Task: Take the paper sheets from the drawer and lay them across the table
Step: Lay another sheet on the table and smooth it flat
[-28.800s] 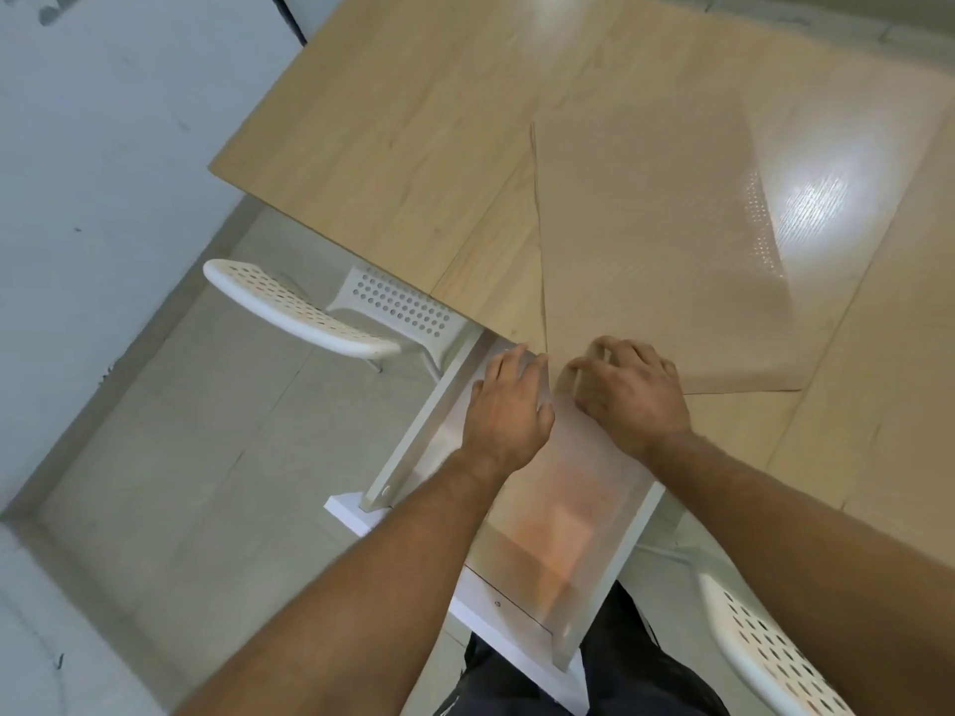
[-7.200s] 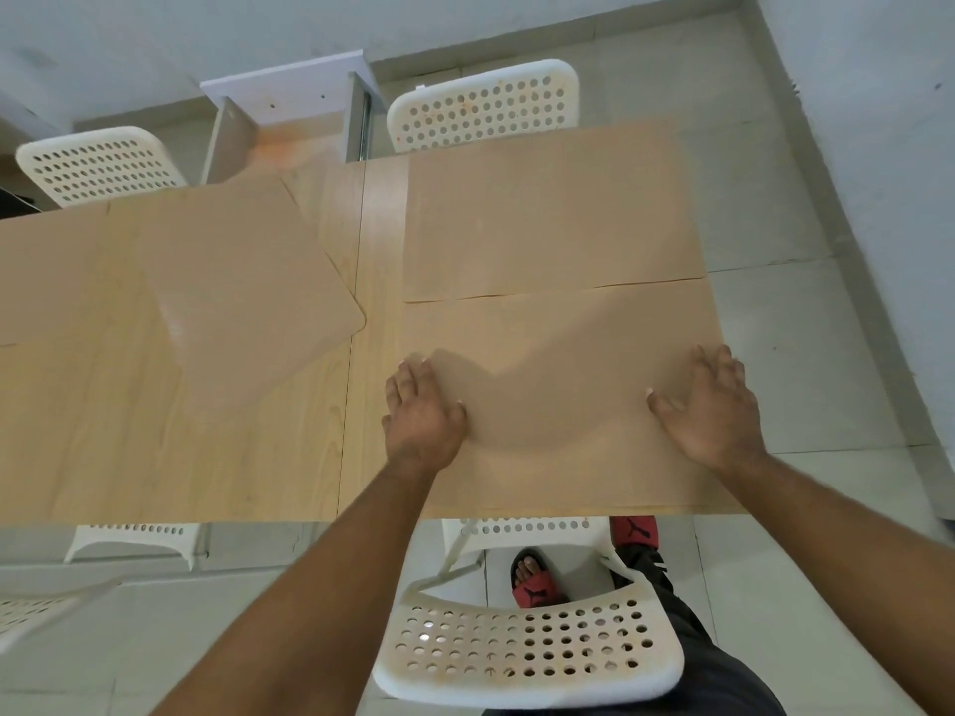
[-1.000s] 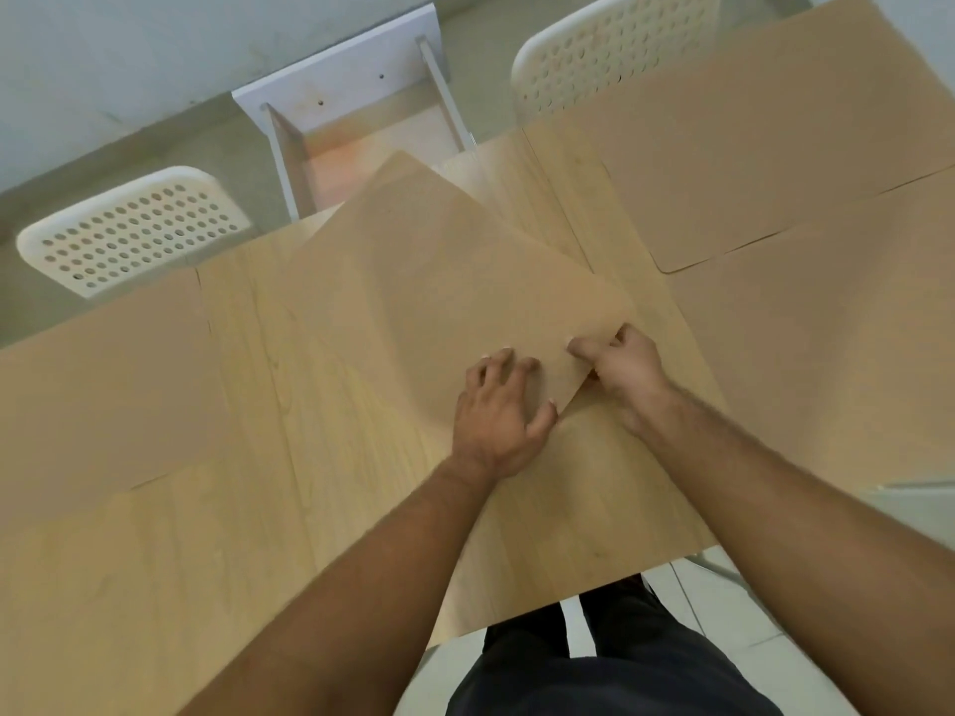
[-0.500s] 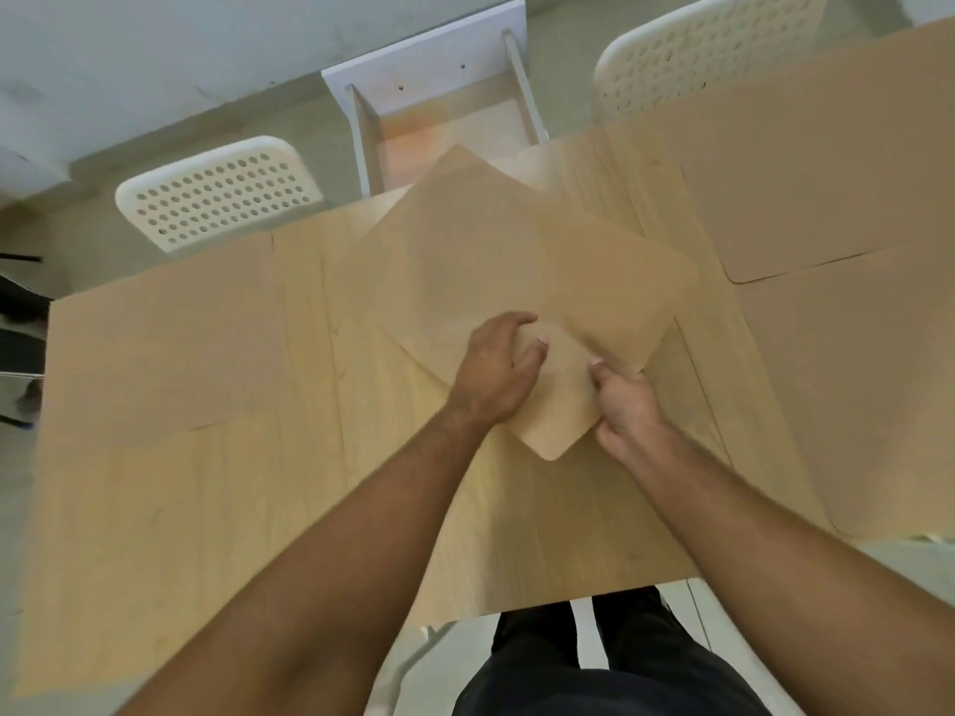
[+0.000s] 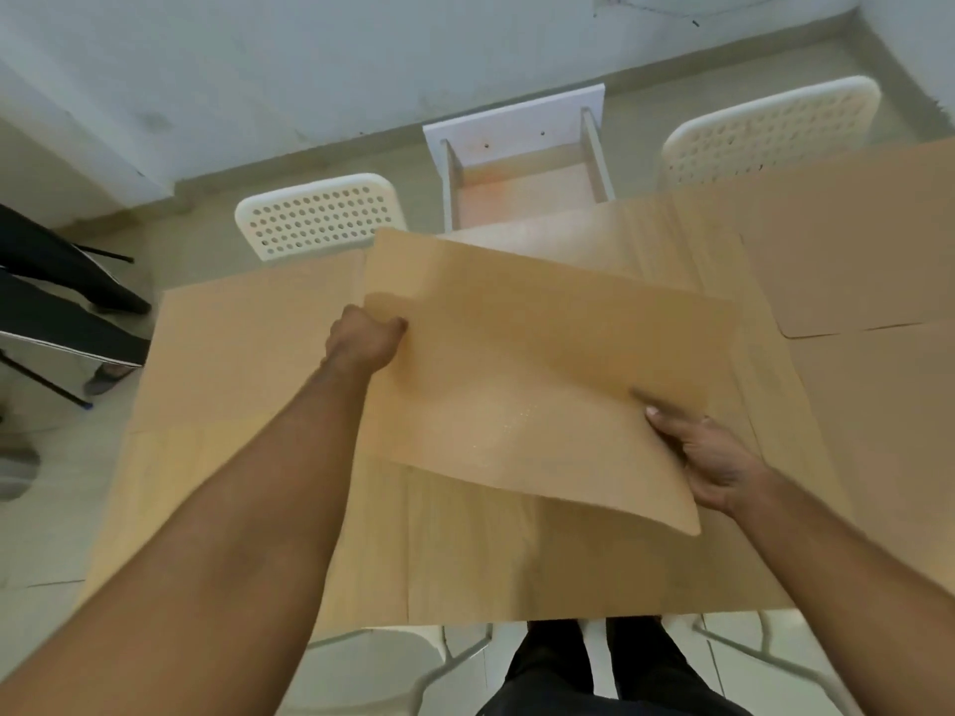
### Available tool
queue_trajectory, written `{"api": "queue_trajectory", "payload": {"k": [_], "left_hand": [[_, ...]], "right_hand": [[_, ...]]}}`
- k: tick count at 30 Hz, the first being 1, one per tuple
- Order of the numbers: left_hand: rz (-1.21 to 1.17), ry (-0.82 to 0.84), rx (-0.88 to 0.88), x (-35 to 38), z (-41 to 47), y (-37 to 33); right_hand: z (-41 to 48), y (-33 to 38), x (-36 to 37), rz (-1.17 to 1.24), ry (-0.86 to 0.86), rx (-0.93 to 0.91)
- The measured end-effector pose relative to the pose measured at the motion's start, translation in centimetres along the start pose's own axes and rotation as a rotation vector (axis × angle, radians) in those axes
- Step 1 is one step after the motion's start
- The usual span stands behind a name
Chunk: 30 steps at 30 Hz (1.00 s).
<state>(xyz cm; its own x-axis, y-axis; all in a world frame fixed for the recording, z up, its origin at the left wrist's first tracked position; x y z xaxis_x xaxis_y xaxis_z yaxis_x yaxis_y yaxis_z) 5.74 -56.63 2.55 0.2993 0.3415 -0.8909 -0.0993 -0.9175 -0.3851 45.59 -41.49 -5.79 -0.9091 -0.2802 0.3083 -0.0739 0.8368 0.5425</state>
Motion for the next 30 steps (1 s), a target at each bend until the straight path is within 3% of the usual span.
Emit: {"api": "queue_trajectory", "payload": {"k": [6,10,17,30], "left_hand": [[-0.446,0.046,-0.041,-2.2,-1.6,5.3],[-0.566,-0.026,-0.013,-4.8,-3.5,8.5],[-0.55,-0.26,-0.063,-12.2,-8.1,18.7],[-0.595,-0.616,-0.385,-23.4,-24.7,43.2]], "right_hand": [[-2.3,1.3,1.5,-0.096,-0.019,-0.053],[-3.5,1.4,3.0,-0.191,0.023,-0.081],[-5.7,-1.2,9.1,-0.452,0.095,-0.215],[-12.5,-16.3,22.3,-0.674,0.221,-0.395]]}}
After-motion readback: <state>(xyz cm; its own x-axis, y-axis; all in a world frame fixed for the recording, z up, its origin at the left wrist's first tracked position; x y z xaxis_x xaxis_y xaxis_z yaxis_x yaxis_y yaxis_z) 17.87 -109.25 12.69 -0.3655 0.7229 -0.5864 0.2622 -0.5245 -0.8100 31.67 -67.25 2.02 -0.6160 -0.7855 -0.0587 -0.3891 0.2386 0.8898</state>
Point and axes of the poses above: each hand's wrist, its own z-axis towards the middle knuckle, its own x-axis out of the palm, y = z × x, the point moved 8 cm from there along z, towards the middle knuckle, and after that the axes turned 9 degrees about -y, right-handed, at the moved point
